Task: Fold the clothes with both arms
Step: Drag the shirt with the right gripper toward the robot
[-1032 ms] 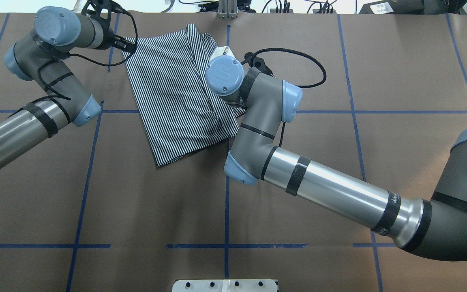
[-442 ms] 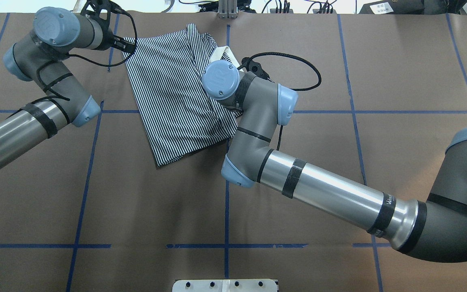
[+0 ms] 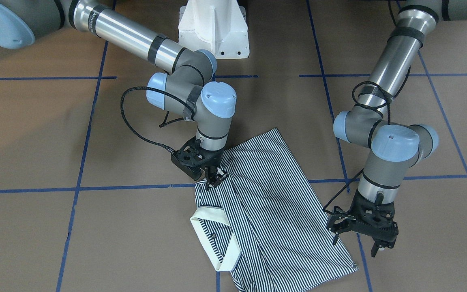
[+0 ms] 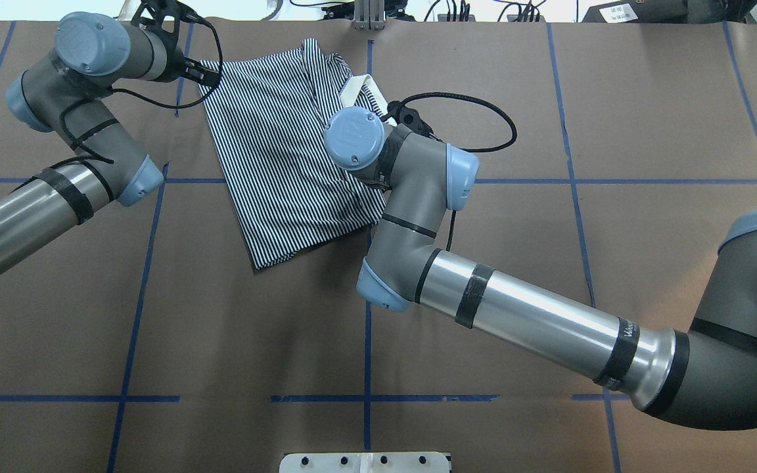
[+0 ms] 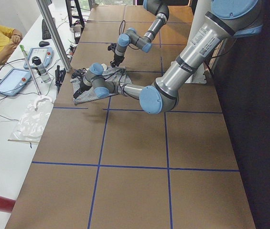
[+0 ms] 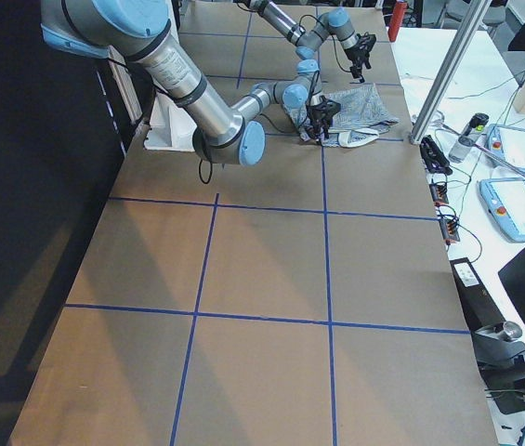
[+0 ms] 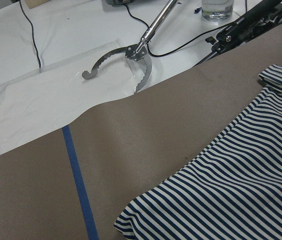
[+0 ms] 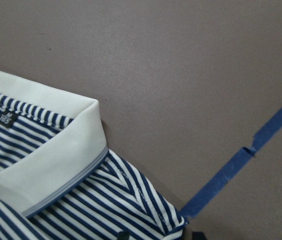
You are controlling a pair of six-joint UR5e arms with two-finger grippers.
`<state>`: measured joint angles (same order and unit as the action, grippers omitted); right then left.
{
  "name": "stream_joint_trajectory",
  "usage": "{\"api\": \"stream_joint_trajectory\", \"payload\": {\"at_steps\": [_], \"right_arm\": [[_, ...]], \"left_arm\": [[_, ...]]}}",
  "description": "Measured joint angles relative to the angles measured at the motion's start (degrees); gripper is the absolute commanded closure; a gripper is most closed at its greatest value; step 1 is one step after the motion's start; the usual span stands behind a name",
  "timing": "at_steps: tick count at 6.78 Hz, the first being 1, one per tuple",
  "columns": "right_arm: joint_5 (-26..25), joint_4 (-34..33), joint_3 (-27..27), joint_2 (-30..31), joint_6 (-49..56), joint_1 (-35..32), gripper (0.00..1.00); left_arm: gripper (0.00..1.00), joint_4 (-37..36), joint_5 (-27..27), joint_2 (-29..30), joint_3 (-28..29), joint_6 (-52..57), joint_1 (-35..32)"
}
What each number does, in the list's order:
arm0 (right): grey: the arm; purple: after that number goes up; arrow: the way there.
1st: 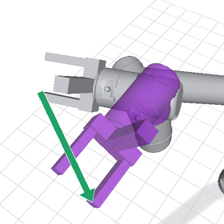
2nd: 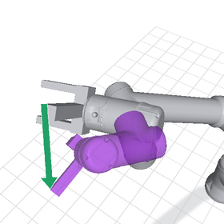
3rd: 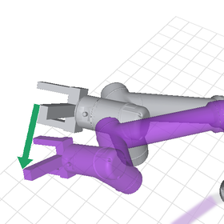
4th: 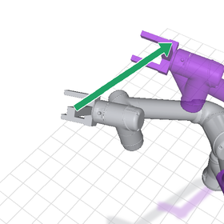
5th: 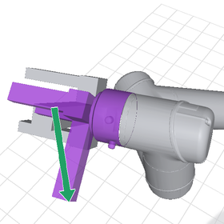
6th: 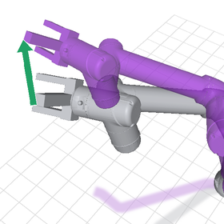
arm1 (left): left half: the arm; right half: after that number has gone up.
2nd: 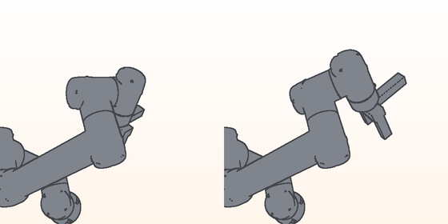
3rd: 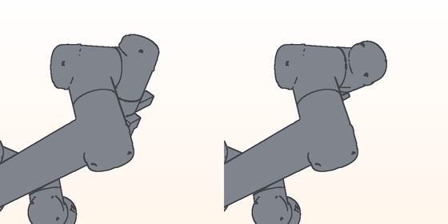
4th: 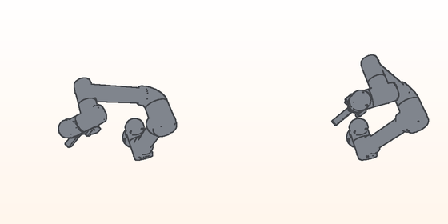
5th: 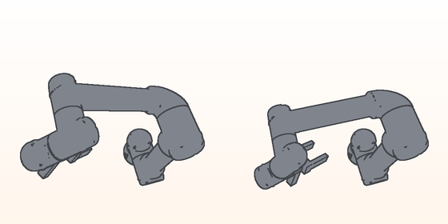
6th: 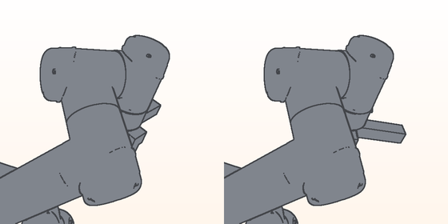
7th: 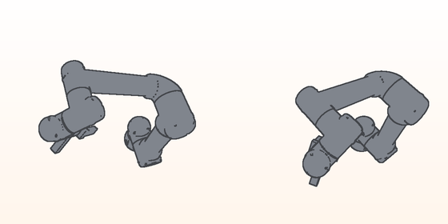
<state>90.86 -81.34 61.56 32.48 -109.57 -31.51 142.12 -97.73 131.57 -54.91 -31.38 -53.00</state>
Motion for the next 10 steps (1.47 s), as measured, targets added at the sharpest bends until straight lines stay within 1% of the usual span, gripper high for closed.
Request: {"api": "stream_joint_trajectory", "payload": {"at_steps": [2, 3, 4, 5, 6, 8, 9, 10], "right_arm": [[0.6, -0.8, 0.6, 0.0, 2.6, -0.3, 1.00], [1.5, -2.1, 1.7, 0.3, 4.4, -0.8, 1.00], [2.2, -4.0, 4.6, 1.7, 5.5, -1.1, 1.00], [2.3, -5.8, 10.2, 5.2, 5.8, -1.0, 1.00], [1.5, -7.6, 17.4, 10.1, 5.4, 0.2, 1.00], [-3.7, -9.3, 30.7, 20.5, 2.9, 6.6, 1.00], [-6.2, -9.7, 35.7, 24.6, 1.4, 9.7, 1.00], [-8.2, -10.4, 39.4, 27.2, -0.1, 12.5, 0.19]], "left_arm": [[0.00, 0.0, 0.0, -0.1, 0.0, 0.0, 0.0], [0.00, 0.3, 0.0, -0.2, -0.1, 0.0, 0.0], [0.00, 0.7, 0.0, -0.5, -0.4, -0.2, 0.1], [0.00, 1.0, 0.0, -0.9, -1.0, -0.5, 0.3], [0.00, 1.1, 0.0, -1.2, -1.6, -0.7, 0.4], [0.00, 1.1, 0.0, -1.3, -1.9, -0.9, 0.5], [0.00, 1.1, 0.0, -1.3, -2.0, -0.9, 0.5], [0.00, 1.1, 0.0, -1.3, -2.1, -0.9, 0.6]]}}
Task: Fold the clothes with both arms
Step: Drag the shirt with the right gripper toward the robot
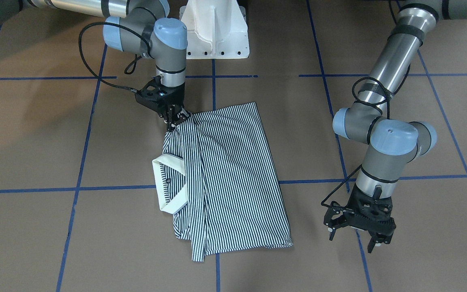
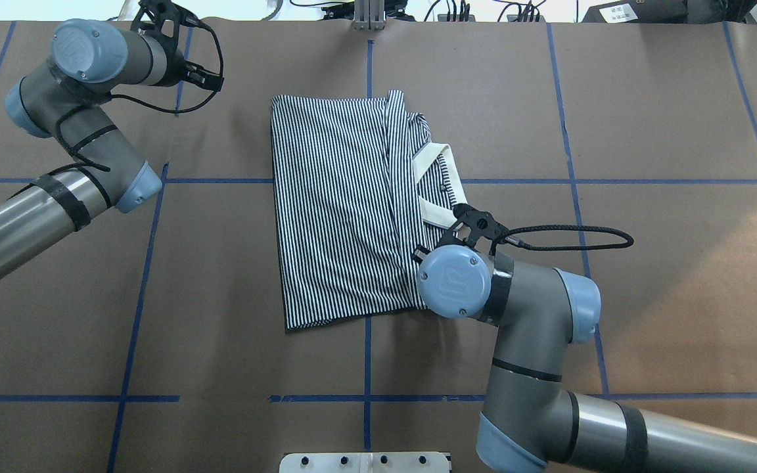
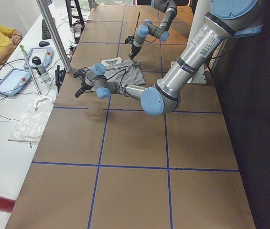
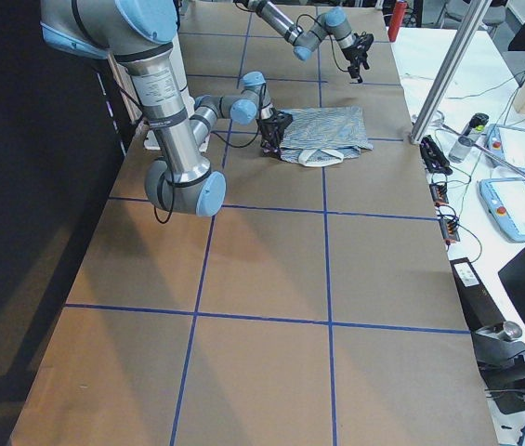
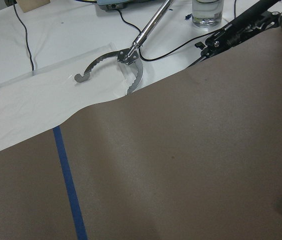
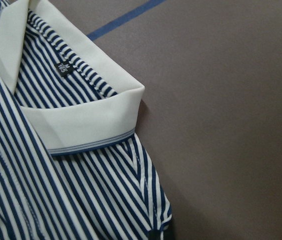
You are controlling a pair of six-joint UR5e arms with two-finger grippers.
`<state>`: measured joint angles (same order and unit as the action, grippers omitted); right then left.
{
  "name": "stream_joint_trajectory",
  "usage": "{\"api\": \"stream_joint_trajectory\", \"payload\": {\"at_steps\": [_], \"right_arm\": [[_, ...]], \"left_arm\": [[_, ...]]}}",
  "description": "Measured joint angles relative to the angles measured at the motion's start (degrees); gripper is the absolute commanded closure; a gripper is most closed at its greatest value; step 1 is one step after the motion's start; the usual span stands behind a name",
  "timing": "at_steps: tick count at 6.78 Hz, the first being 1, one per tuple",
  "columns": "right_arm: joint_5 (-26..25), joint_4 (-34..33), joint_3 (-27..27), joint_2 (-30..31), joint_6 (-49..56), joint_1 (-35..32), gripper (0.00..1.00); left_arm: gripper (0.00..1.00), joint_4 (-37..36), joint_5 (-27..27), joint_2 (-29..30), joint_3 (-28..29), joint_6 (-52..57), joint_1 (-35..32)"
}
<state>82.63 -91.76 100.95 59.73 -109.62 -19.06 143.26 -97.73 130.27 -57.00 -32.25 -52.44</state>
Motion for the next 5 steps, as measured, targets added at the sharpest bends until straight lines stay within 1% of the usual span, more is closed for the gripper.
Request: {"api": "stream_joint_trajectory", "payload": {"at_steps": [1, 2, 3, 5], "right_arm": [[-1.1, -0.6, 1.7, 1.0, -0.9, 1.6, 0.00], [-2.1, -1.4, 2.6, 1.4, -1.1, 2.4, 0.00], [-2.9, -4.2, 4.3, 1.5, -0.1, 2.6, 0.00], [-3.3, -14.5, 11.9, 1.0, 8.1, 2.7, 0.00]], "left_arm": [[0.00, 0.0, 0.0, 0.0, 0.0, 0.0, 0.0], [0.00, 0.0, 0.0, 0.0, 0.0, 0.0, 0.0], [0.00, 0.0, 0.0, 0.0, 0.0, -0.3, 0.1], [0.00, 0.0, 0.0, 0.0, -0.5, -1.5, 0.7]]}}
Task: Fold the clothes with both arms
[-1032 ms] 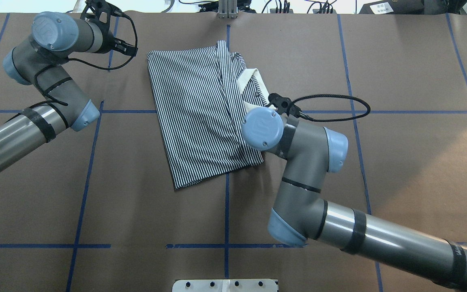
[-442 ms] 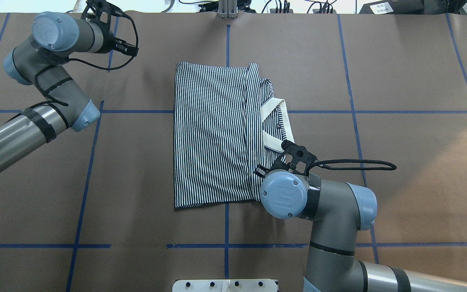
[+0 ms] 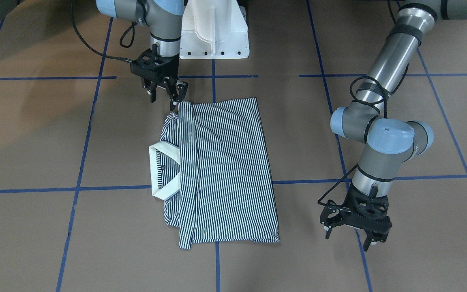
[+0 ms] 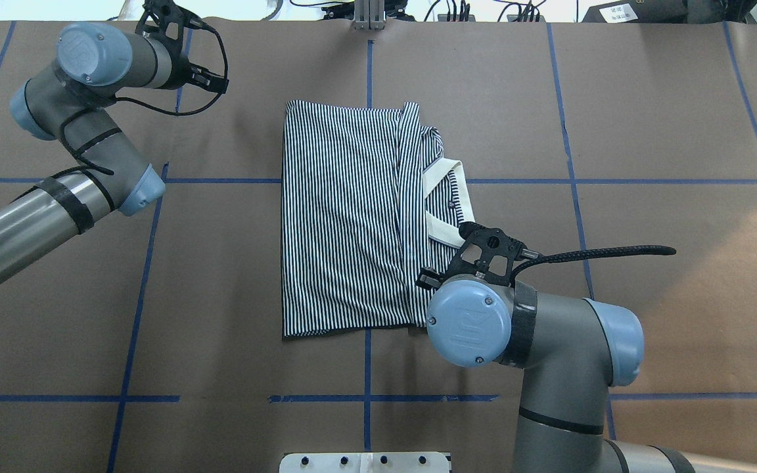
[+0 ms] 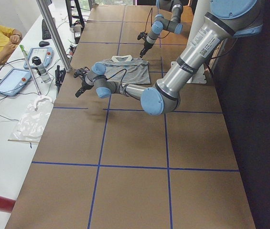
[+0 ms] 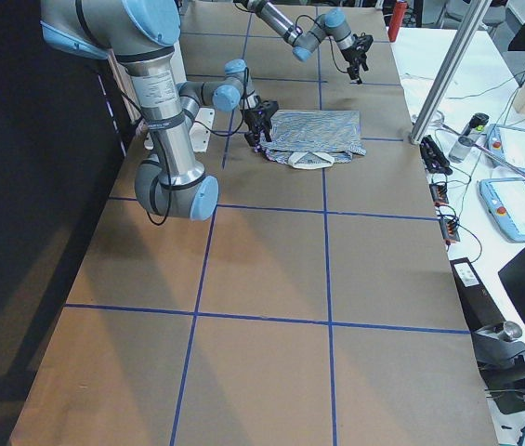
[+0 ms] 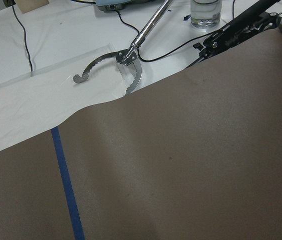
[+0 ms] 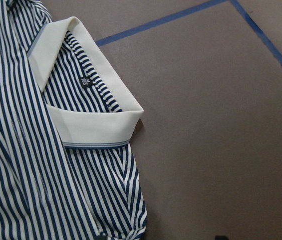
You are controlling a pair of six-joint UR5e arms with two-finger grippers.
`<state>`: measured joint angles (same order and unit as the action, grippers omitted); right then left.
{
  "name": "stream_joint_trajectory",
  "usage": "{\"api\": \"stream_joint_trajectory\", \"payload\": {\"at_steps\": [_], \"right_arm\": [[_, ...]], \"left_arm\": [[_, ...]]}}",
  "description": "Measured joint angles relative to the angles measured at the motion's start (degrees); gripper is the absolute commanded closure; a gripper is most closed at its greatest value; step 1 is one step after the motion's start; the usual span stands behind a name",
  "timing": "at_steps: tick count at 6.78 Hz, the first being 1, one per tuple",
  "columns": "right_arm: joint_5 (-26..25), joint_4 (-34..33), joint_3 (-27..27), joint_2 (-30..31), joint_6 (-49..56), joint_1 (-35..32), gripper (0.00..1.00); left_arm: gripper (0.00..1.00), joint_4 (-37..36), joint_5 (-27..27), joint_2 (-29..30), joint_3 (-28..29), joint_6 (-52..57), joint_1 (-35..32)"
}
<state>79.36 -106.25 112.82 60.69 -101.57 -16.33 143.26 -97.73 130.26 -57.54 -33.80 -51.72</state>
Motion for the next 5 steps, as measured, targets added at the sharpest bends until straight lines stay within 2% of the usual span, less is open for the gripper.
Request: {"api": "stream_joint_trajectory", "payload": {"at_steps": [1, 2, 4, 5], "right_arm": [[-0.2, -0.8, 0.0, -0.9, 5.2, 0.4, 0.00], [-0.4, 0.8, -2.4, -2.5, 9.6, 0.7, 0.10], [-0.6, 3.0, -10.5, -8.2, 16.1, 1.2, 0.35], [-0.6, 3.2, -12.9, -9.7, 21.0, 1.4, 0.37]], "left_arm": [[0.00, 0.0, 0.0, -0.2, -0.3, -0.4, 0.2], [0.00, 0.0, 0.0, -0.3, -0.4, -0.5, 0.3], [0.00, 0.0, -0.2, -0.5, -0.7, -0.6, 0.3], [0.00, 0.0, -0.8, -0.6, -0.8, -0.6, 0.2]]}}
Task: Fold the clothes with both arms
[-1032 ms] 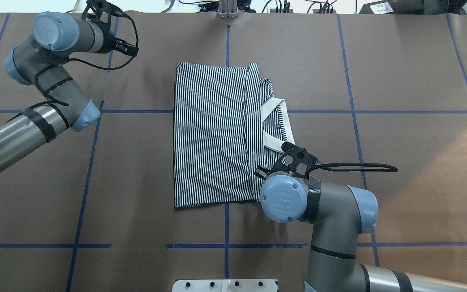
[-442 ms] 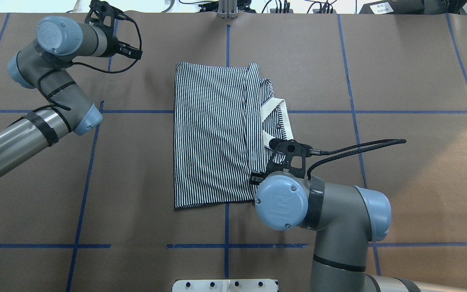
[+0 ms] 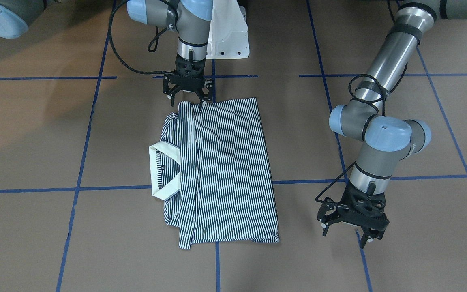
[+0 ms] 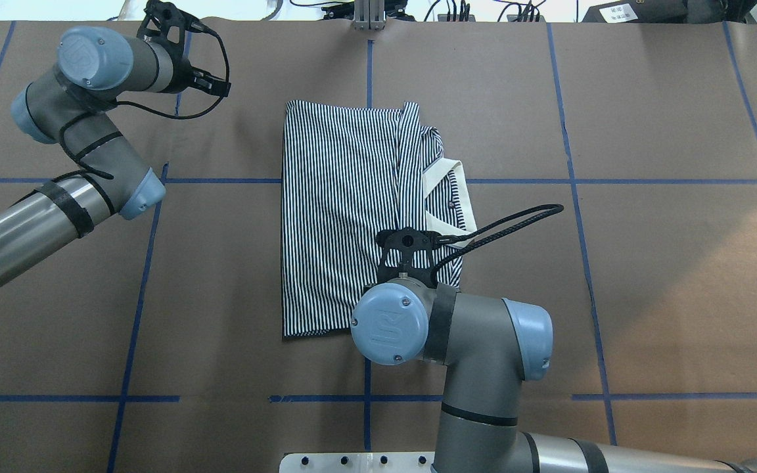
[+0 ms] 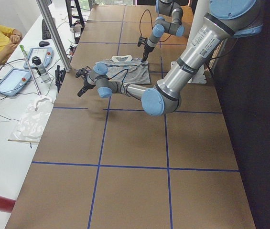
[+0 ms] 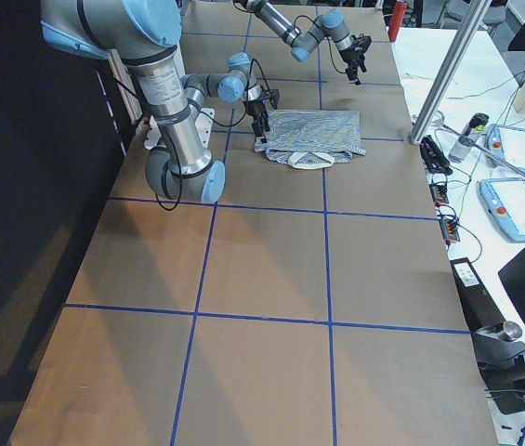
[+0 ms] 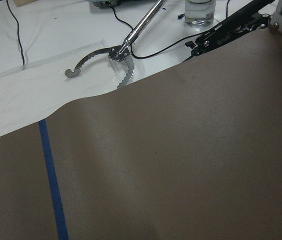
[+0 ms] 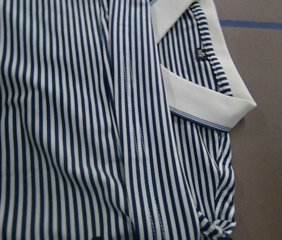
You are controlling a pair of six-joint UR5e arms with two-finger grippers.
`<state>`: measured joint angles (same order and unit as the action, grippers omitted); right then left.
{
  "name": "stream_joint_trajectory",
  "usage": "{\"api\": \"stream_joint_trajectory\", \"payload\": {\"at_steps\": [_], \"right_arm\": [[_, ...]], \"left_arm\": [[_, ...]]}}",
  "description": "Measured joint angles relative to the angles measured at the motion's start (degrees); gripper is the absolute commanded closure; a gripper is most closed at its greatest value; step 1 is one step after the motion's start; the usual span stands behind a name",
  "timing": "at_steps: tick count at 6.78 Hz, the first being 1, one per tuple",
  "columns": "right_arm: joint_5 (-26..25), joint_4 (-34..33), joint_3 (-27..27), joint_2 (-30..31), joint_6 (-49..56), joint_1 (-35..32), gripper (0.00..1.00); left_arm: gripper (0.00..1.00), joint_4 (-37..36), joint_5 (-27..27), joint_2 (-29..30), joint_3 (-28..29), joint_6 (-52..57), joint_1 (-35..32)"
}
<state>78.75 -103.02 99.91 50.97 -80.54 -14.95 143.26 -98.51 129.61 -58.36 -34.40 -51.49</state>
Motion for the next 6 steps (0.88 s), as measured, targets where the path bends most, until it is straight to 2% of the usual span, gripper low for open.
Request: {"api": "stream_joint_trajectory", "payload": {"at_steps": [3, 5, 6], "right_arm": [[0.2, -0.3, -2.3, -0.8, 12.1, 0.4, 0.43], [0.2, -0.4, -3.9, -0.9, 14.9, 0.7, 0.47], [0.3, -0.6, -4.3, -0.9, 15.7, 0.7, 0.59]], "left_arm": [[0.00, 0.0, -1.3, -0.3, -0.1, 0.0, 0.0], [0.00, 0.0, -1.3, -0.4, -0.1, 0.0, 0.0], [0.00, 0.0, -1.3, -0.5, -0.1, 0.0, 0.0]]}}
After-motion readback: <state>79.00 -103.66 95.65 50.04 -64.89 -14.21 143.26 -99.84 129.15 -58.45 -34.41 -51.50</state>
